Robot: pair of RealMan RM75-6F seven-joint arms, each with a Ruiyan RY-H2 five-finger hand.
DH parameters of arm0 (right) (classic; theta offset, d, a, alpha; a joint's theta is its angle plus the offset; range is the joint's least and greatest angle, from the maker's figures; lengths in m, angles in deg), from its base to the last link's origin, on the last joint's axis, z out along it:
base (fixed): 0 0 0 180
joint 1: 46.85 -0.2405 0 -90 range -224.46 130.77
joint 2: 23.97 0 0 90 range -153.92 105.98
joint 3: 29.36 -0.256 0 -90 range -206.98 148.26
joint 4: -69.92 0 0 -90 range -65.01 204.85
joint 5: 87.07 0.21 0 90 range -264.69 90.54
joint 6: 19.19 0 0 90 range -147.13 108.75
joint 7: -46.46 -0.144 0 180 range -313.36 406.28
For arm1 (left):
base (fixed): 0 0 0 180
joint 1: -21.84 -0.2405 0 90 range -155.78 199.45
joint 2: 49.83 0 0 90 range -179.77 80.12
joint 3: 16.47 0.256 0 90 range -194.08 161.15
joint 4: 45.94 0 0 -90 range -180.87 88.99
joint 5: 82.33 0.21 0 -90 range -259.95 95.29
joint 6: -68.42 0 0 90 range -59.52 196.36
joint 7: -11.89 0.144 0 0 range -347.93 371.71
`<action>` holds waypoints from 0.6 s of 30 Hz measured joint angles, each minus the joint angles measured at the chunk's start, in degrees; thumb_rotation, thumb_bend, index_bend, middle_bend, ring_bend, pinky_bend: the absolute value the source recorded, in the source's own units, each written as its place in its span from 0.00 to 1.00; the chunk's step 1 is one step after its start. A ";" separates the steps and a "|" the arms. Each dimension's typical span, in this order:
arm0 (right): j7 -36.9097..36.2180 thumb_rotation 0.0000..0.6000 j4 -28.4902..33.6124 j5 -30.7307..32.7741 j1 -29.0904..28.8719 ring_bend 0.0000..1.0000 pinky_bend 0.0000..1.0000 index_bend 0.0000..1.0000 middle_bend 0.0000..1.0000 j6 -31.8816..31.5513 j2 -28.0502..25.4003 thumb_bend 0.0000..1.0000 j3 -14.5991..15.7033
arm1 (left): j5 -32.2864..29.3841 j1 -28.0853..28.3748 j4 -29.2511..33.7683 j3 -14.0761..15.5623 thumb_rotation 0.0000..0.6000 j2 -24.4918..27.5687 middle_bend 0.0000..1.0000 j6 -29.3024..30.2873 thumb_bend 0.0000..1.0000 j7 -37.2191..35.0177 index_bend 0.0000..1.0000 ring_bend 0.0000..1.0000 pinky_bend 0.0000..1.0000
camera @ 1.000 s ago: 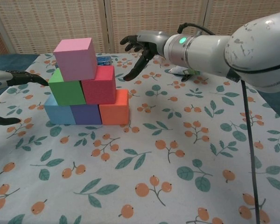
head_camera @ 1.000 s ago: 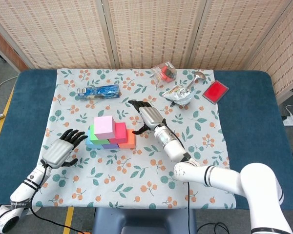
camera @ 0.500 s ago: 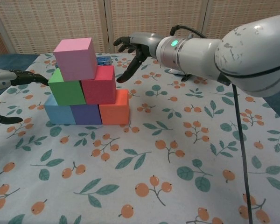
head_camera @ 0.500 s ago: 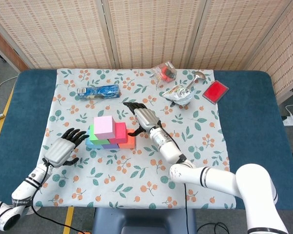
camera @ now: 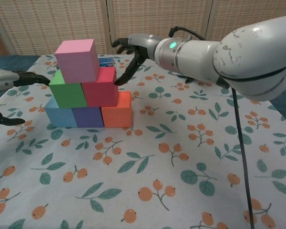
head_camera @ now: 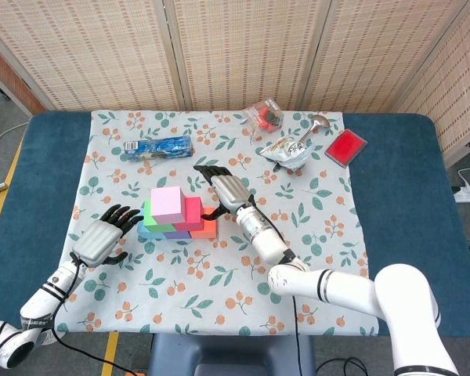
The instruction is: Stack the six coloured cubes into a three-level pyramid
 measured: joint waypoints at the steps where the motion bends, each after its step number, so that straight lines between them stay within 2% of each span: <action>1: 0.10 1.00 -0.01 -0.01 -0.02 0.00 0.00 0.00 0.05 0.00 0.06 0.03 -0.02 | -0.03 0.06 -0.01 0.01 1.00 0.00 0.05 -0.06 0.29 0.05 0.10 0.00 0.05; 18: 1.32 1.00 0.51 0.58 0.06 0.00 0.00 0.00 0.05 0.35 0.13 0.03 -0.19 | -0.53 0.91 -0.38 0.30 1.00 -0.23 0.05 -0.57 0.29 -0.14 0.10 0.00 0.05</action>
